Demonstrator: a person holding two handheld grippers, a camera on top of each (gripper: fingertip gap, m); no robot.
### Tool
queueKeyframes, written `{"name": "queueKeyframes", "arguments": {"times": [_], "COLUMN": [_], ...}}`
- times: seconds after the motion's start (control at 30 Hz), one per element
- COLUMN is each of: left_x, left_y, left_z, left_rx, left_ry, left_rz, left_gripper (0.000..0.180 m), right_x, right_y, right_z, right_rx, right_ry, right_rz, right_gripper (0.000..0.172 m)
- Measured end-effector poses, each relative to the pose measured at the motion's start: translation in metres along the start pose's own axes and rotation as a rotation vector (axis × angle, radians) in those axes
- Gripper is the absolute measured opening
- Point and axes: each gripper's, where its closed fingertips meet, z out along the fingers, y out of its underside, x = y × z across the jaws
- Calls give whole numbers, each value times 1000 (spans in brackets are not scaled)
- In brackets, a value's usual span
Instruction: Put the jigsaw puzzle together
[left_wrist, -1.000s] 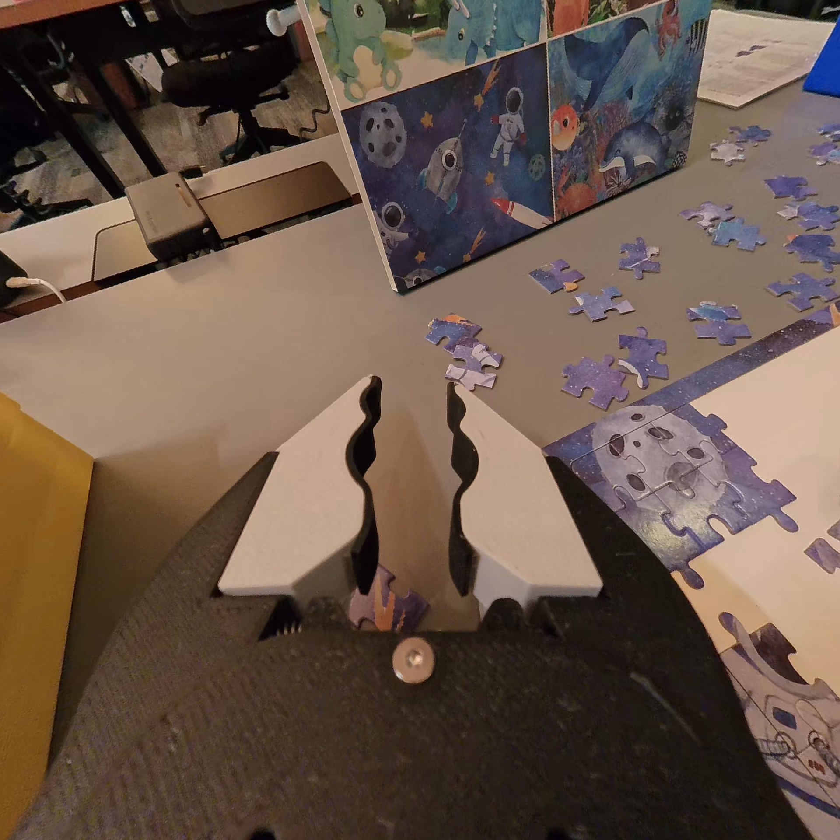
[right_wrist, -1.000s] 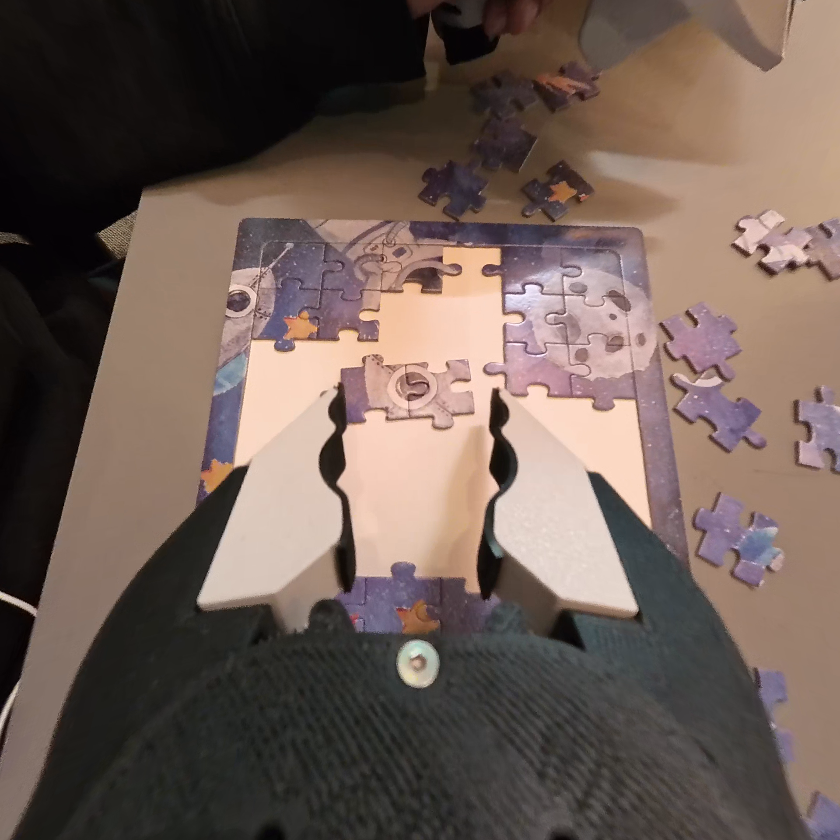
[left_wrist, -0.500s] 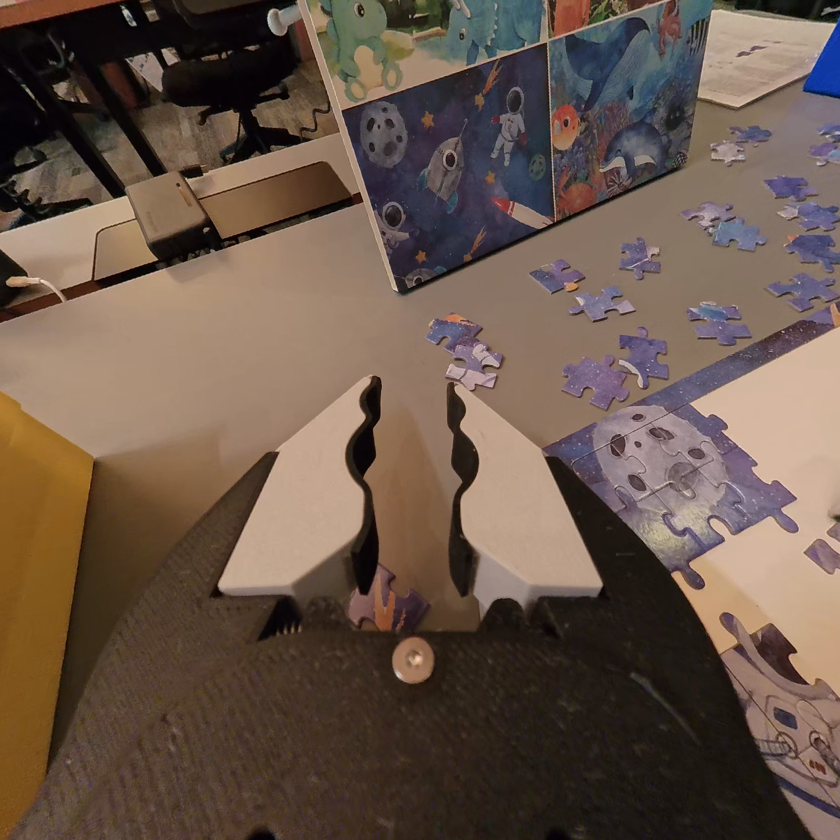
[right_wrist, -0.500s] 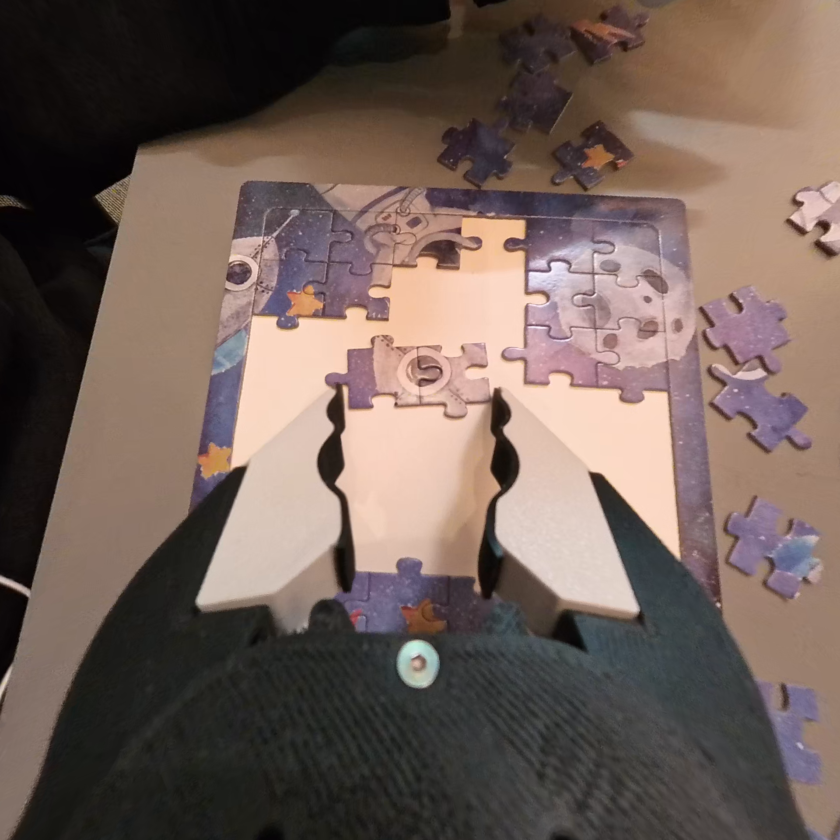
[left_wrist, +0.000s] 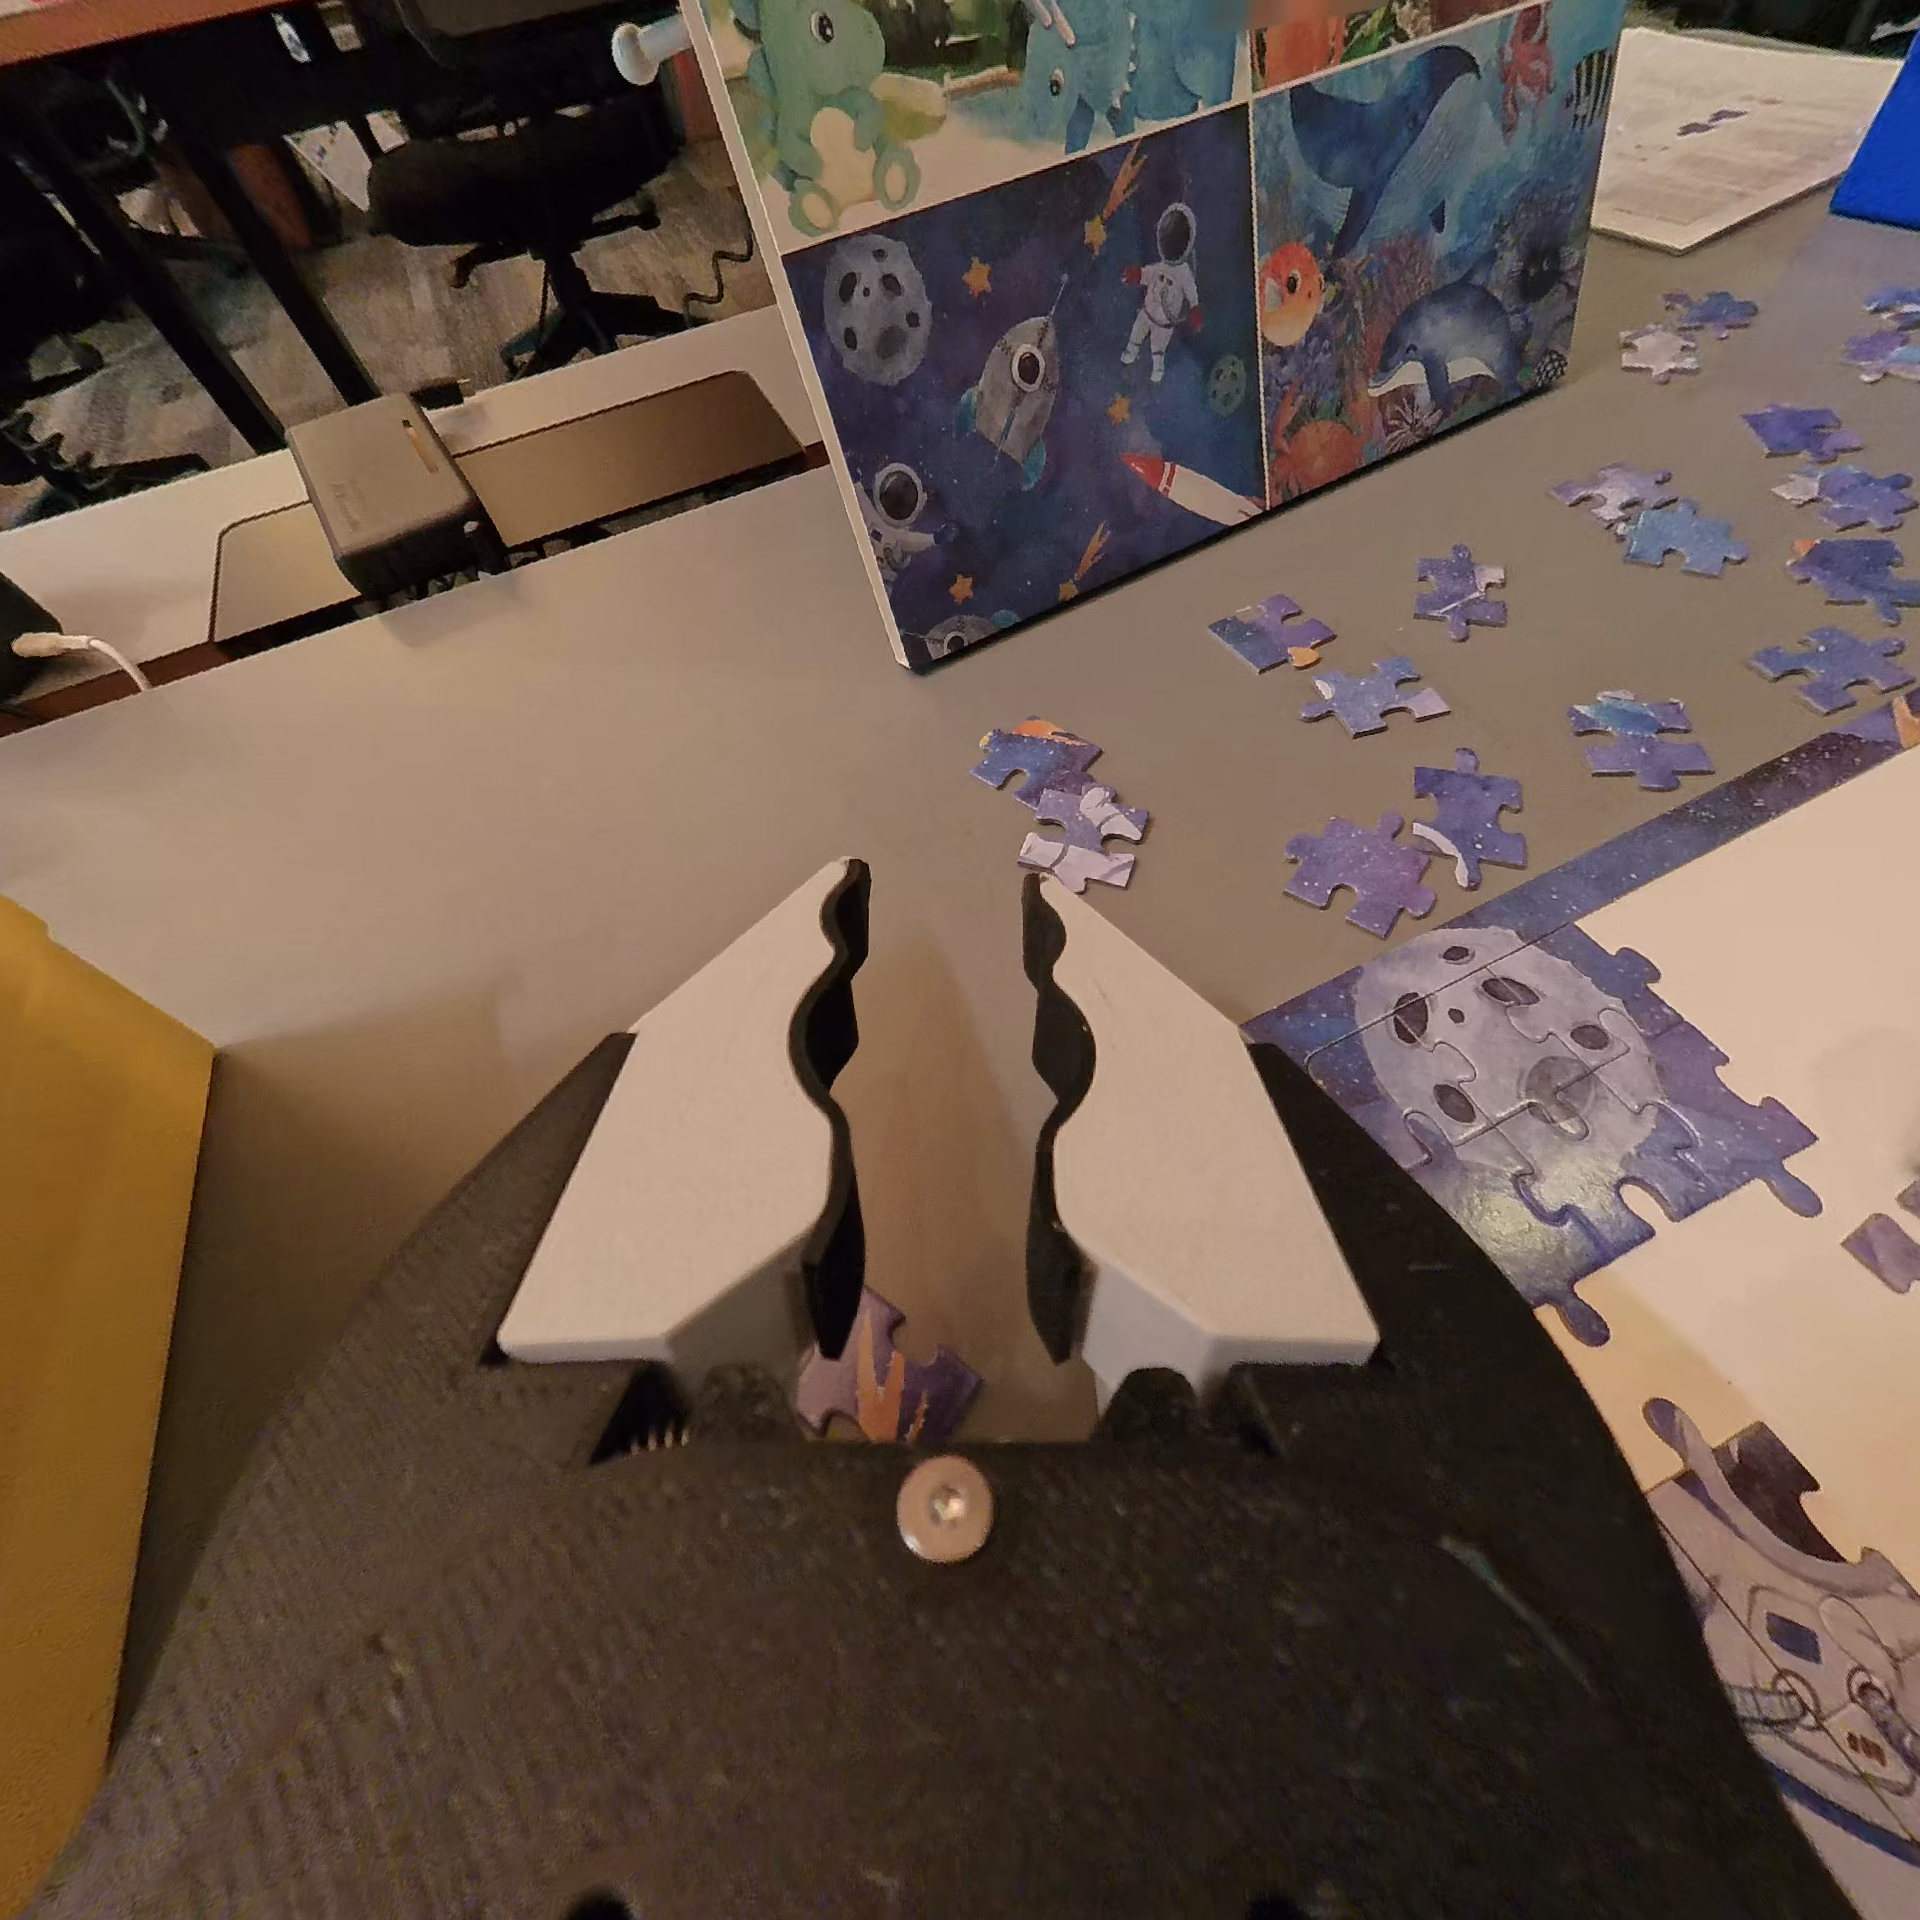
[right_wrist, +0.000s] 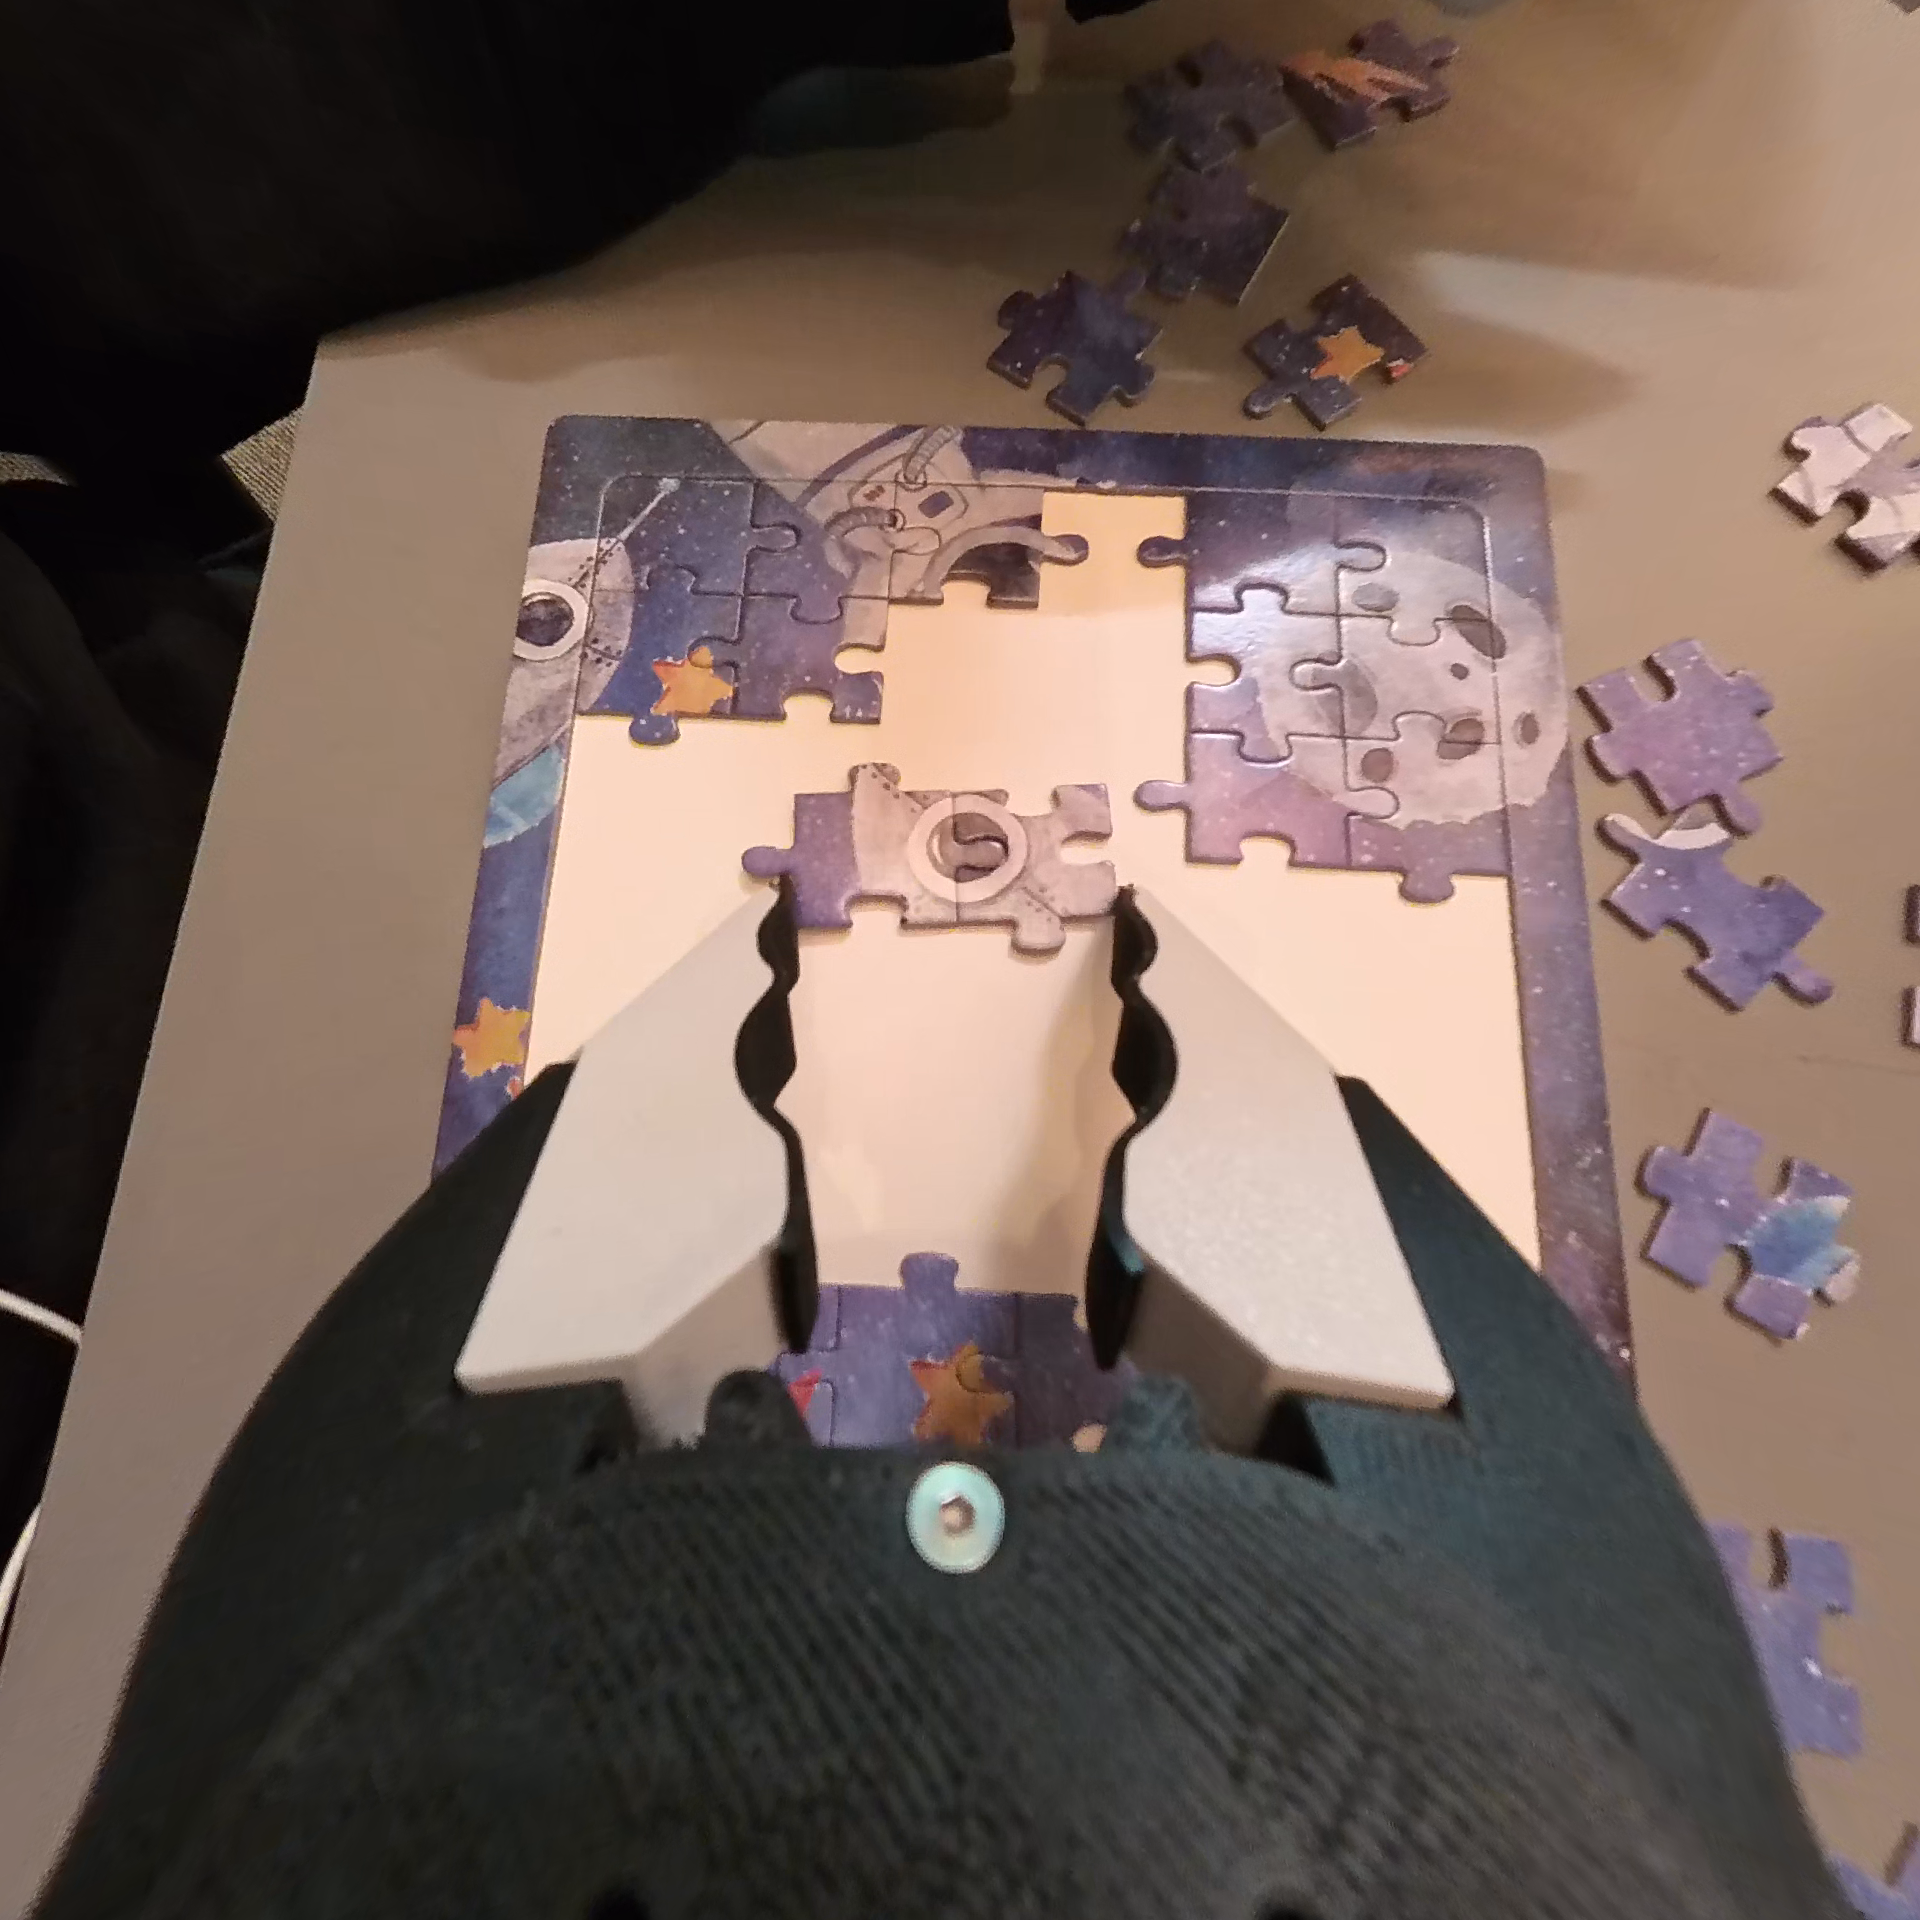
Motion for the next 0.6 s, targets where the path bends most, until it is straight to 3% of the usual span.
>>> {"name": "queueKeyframes", "arguments": {"times": [0.6], "left_x": [0], "left_y": [0], "left_z": [0], "left_rx": [2], "left_ry": [-1], "left_rz": [0], "left_gripper": [28], "right_x": [8], "right_y": [1], "right_z": [-6], "right_rx": [7], "right_ry": [36], "right_rz": [14], "right_gripper": [45]}}
